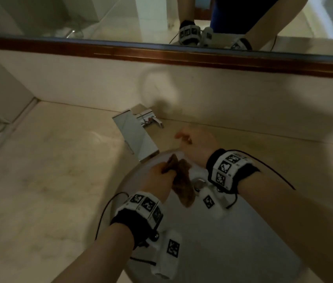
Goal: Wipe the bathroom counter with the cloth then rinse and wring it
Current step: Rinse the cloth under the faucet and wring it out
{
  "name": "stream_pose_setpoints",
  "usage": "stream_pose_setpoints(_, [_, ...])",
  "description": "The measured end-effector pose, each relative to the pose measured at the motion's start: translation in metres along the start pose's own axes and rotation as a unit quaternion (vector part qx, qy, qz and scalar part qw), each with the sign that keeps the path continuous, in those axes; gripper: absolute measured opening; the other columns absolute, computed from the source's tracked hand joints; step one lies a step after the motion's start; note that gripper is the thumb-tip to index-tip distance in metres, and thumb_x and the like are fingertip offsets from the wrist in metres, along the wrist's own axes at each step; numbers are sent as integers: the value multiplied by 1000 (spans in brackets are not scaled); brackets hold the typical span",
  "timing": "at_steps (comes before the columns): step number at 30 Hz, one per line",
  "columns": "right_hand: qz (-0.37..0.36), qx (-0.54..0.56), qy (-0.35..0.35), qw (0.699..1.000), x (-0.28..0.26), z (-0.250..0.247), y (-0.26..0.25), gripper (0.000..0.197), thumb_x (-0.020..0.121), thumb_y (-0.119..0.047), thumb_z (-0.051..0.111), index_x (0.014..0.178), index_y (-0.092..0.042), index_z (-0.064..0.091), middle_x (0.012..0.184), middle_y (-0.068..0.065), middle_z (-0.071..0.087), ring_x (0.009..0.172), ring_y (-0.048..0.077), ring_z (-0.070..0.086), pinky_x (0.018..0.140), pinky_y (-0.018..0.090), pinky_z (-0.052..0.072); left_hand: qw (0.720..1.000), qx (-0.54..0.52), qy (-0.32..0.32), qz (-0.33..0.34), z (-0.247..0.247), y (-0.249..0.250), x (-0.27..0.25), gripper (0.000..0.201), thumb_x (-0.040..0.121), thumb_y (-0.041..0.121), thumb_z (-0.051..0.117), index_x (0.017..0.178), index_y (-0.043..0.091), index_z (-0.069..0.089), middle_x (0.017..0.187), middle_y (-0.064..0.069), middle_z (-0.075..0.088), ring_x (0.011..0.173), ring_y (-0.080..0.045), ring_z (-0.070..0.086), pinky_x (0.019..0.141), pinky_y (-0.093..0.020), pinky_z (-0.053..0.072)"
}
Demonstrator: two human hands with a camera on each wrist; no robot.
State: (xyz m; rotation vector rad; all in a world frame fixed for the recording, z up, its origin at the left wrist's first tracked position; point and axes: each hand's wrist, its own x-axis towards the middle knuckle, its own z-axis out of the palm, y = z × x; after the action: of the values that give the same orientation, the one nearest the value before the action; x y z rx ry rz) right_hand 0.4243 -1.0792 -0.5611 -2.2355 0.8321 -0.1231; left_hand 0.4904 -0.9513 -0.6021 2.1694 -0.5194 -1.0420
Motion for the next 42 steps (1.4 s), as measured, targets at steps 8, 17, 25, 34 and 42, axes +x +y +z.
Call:
stream_pose_setpoints(8, [-26, -1, 9, 1000, 28, 11, -47, 29, 91, -33, 53, 82, -6, 59, 69, 6, 58, 63, 20, 54, 59, 35, 46, 872, -464, -29, -154, -41, -32, -35, 24, 101, 5, 33, 102, -2, 56, 85, -18, 67, 78, -30, 63, 61, -41, 55])
stream_pose_setpoints(17, [-70, -183, -17, 981, 38, 1, -52, 42, 103, -37, 30, 81, -8, 51, 77, 10, 56, 69, 25, 52, 63, 32, 38, 852, -507, -52, -123, -53, -36, -28, 33, 98, 3, 37, 115, 19, 59, 106, -7, 67, 97, -25, 62, 84, -38, 48])
stream_pose_setpoints(25, [31, -148, -68, 986, 62, -15, -53, 46, 101, -41, 38, 70, -12, 54, 63, 6, 58, 57, 23, 56, 75, 35, 52, 821, -555, -67, -115, -51, -38, -22, 26, 100, 16, 44, 118, 8, 61, 83, -8, 73, 75, -21, 66, 79, -39, 51])
stream_pose_setpoints(34, [47, -93, -68, 992, 62, -12, -48, 47, 100, -43, 39, 69, -10, 54, 59, 8, 61, 52, 26, 60, 73, 40, 58, 829, -539, -125, -75, -49, -31, -10, 44, 90, -18, 31, 116, 3, 59, 113, -19, 64, 96, -31, 65, 68, -34, 59])
stream_pose_setpoints(42, [43, -80, -67, 994, 61, -11, -47, 47, 100, -42, 40, 70, -9, 56, 60, 10, 61, 52, 27, 61, 72, 41, 58, 927, -370, -51, -26, -50, -27, -8, 28, 89, -15, 45, 108, -8, 64, 105, -25, 69, 94, -38, 69, 79, -48, 57])
